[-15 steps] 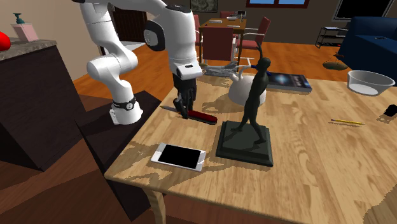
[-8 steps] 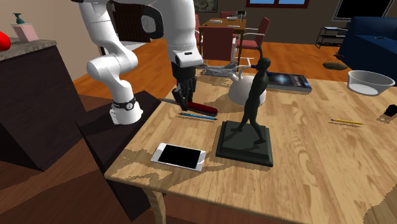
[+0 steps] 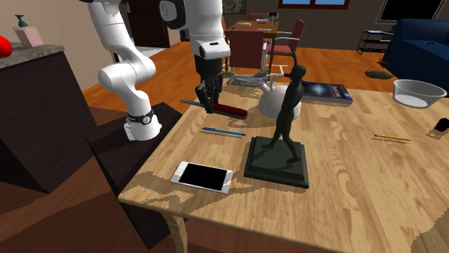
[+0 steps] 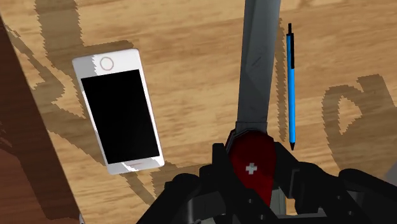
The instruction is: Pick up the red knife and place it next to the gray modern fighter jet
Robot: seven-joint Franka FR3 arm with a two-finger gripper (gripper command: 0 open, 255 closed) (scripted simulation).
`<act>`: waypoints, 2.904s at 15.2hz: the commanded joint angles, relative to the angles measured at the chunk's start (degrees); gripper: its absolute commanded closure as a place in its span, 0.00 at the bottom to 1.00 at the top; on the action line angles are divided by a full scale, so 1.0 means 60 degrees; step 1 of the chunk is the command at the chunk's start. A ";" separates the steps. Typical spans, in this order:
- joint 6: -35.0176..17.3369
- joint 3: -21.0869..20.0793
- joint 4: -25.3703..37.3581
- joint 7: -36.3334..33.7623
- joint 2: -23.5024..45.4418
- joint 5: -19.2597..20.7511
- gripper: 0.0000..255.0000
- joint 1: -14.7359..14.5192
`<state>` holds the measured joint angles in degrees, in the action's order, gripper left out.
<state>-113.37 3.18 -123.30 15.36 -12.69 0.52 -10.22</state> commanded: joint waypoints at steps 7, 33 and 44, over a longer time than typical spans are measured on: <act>0.0129 -0.1021 -0.1703 -0.1507 -0.1830 -0.0255 1.00 -0.0622; -0.0815 -0.3768 -0.4166 -0.4725 -0.3483 -0.1844 1.00 -0.2274; -0.2482 -0.4067 -0.5129 -0.4779 -0.2773 -0.1957 1.00 -0.2272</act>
<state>-127.40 -21.06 -153.78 -13.26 -29.84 -11.22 -23.91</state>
